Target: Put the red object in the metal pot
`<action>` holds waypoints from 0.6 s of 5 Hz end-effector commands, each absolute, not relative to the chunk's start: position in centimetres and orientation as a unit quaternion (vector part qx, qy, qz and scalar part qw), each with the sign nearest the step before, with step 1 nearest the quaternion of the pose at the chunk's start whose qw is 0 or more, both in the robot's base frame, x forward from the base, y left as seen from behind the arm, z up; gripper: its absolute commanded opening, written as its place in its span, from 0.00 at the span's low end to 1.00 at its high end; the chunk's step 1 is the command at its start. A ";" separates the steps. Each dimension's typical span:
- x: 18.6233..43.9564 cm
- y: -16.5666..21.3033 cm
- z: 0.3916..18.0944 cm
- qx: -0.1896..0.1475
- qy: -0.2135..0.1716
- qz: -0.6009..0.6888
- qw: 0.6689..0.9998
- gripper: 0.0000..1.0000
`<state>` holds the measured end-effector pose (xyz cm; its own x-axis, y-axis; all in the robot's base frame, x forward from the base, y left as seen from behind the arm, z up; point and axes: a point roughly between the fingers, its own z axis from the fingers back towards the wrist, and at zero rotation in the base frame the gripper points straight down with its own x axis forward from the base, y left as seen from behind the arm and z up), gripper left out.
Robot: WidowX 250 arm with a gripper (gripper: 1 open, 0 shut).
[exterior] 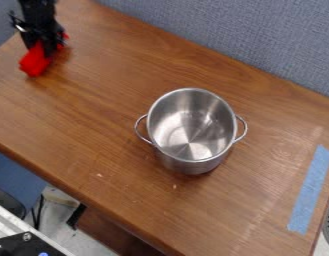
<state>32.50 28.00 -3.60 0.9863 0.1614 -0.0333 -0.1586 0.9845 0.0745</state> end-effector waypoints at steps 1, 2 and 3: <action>30.6 28.6 -4.1 0.035 0.021 0.176 0.984 0.00; 29.0 28.6 -5.0 0.026 0.020 0.264 0.964 1.00; 28.1 24.1 -5.3 0.021 0.012 0.212 0.977 0.00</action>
